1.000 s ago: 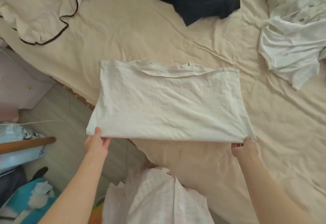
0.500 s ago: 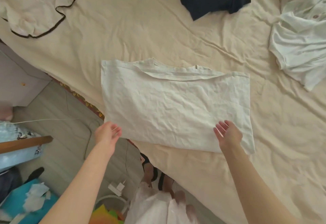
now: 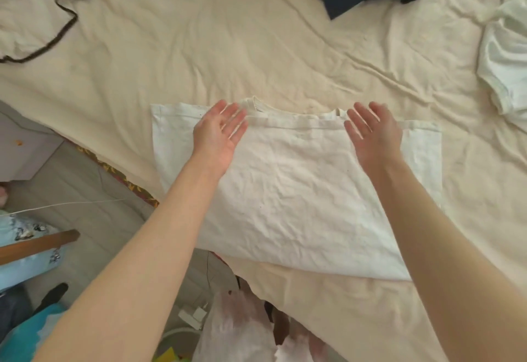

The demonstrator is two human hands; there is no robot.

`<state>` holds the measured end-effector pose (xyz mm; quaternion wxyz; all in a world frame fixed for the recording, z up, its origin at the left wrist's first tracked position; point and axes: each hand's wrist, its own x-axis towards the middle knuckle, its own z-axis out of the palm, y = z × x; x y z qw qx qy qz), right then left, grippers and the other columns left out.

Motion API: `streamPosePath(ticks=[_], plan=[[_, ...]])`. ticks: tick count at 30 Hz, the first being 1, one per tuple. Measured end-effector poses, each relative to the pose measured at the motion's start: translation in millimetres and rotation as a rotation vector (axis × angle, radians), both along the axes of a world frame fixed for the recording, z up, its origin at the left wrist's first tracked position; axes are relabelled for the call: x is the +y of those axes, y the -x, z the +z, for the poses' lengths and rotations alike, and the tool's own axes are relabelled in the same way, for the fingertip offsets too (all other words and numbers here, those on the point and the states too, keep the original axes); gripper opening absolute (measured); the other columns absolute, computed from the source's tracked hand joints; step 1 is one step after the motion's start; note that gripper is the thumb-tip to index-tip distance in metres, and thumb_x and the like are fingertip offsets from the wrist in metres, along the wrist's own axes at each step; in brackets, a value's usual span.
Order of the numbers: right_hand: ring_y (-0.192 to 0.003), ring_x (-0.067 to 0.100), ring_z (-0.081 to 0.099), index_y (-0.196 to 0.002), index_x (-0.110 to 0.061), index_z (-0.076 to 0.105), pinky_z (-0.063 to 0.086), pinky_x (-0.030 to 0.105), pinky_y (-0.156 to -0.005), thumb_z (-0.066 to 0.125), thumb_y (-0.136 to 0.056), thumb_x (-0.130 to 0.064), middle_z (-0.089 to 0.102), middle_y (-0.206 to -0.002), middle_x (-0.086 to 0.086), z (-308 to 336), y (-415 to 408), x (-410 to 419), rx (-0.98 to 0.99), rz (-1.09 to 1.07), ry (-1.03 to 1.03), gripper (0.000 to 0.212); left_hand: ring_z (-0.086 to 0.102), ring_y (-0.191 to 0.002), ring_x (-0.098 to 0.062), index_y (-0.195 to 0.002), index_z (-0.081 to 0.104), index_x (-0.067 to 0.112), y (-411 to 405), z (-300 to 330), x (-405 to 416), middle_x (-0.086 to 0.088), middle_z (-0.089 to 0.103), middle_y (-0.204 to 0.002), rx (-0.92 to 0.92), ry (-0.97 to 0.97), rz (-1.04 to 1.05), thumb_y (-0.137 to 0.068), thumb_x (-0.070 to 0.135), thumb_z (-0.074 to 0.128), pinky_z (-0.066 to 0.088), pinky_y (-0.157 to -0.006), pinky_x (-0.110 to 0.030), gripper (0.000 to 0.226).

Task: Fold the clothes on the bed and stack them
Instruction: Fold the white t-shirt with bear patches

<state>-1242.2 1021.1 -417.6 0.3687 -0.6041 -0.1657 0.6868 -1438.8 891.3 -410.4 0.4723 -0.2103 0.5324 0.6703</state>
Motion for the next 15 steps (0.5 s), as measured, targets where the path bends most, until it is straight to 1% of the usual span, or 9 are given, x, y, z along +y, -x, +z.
streamPosePath(ticks=[2, 5, 7, 8, 9, 10, 12, 13, 15], plan=[[-0.098, 0.019, 0.065, -0.106, -0.01, 0.058, 0.05, 0.03, -0.083, 0.042, -0.099, -0.02, 0.067, -0.102, 0.003, -2, 6, -34, -0.358, 0.242, -0.174, 0.02, 0.066, -0.084, -0.021, -0.104, 0.056, 0.009, -4, -5, -43, -0.006, 0.064, -0.093, 0.077, 0.135, 0.041, -0.096, 0.009, 0.047, 0.055, -0.074, -0.029, 0.012], [-0.118, 0.015, 0.054, -0.117, -0.012, 0.061, 0.04, 0.024, -0.098, 0.043, -0.099, -0.019, 0.062, -0.119, -0.002, -12, 11, -108, -0.72, 0.735, -0.507, 0.026, 0.058, -0.071, -0.016, -0.113, 0.053, 0.006, -13, -27, -118, -0.004, 0.056, -0.084, 0.14, 0.456, 0.159, -0.095, 0.004, 0.046, 0.05, -0.06, -0.024, 0.02], [-0.132, 0.021, 0.043, -0.124, -0.01, 0.059, 0.029, 0.039, -0.112, 0.048, -0.097, -0.011, 0.055, -0.134, 0.005, -21, 11, -162, -0.828, 1.024, -0.749, 0.029, 0.05, -0.064, -0.014, -0.124, 0.049, 0.002, -20, -50, -166, -0.004, 0.052, -0.079, 0.122, 0.696, 0.131, -0.095, 0.003, 0.046, 0.044, -0.056, -0.023, 0.03], [-0.135, 0.025, 0.04, -0.125, -0.009, 0.059, 0.025, 0.047, -0.114, 0.051, -0.094, -0.008, 0.052, -0.137, 0.008, -25, 11, -186, -0.871, 1.124, -0.854, 0.032, 0.05, -0.064, -0.014, -0.129, 0.047, 0.002, -23, -60, -186, -0.004, 0.052, -0.079, 0.062, 0.759, 0.081, -0.095, 0.008, 0.048, 0.043, -0.056, -0.024, 0.034], [-0.136, 0.028, 0.038, -0.126, -0.009, 0.058, 0.024, 0.053, -0.113, 0.054, -0.092, -0.007, 0.051, -0.139, 0.01, -29, 10, -206, -0.915, 1.195, -0.924, 0.035, 0.053, -0.071, -0.016, -0.132, 0.046, 0.003, -28, -70, -201, -0.006, 0.055, -0.086, -0.044, 0.766, 0.014, -0.095, 0.017, 0.053, 0.044, -0.061, -0.025, 0.04], [-0.137, 0.029, 0.036, -0.128, -0.01, 0.057, 0.024, 0.056, -0.112, 0.057, -0.089, -0.008, 0.049, -0.141, 0.011, -33, 8, -222, -0.96, 1.254, -0.952, 0.039, 0.058, -0.087, -0.02, -0.135, 0.043, 0.006, -31, -77, -211, -0.01, 0.058, -0.102, -0.177, 0.735, -0.063, -0.093, 0.031, 0.056, 0.048, -0.07, -0.028, 0.05], [-0.138, 0.031, 0.033, -0.135, -0.013, 0.052, 0.023, 0.059, -0.11, 0.063, -0.086, -0.014, 0.043, -0.145, 0.012, -41, 2, -242, -1.061, 1.354, -0.939, 0.049, 0.048, -0.122, -0.026, -0.141, 0.035, 0.011, -32, -87, -217, -0.013, 0.047, -0.135, -0.396, 0.603, -0.11, -0.082, 0.053, 0.058, 0.044, -0.093, -0.038, 0.076], [-0.138, 0.031, 0.032, -0.137, -0.014, 0.049, 0.023, 0.06, -0.11, 0.064, -0.085, -0.017, 0.041, -0.146, 0.012, -45, -1, -245, -1.112, 1.404, -0.932, 0.054, 0.043, -0.129, -0.027, -0.142, 0.033, 0.012, -32, -92, -217, -0.012, 0.042, -0.14, -0.455, 0.522, -0.058, -0.078, 0.058, 0.059, 0.041, -0.099, -0.042, 0.083], [-0.139, 0.031, 0.03, -0.142, -0.017, 0.042, 0.02, 0.059, -0.11, 0.064, -0.086, -0.024, 0.038, -0.149, 0.012, -52, -8, -242, -1.187, 1.528, -0.924, 0.061, 0.044, -0.126, -0.026, -0.141, 0.034, 0.012, -28, -97, -215, -0.01, 0.044, -0.138, -0.47, 0.452, 0.057, -0.078, 0.058, 0.061, 0.042, -0.097, -0.043, 0.082]])
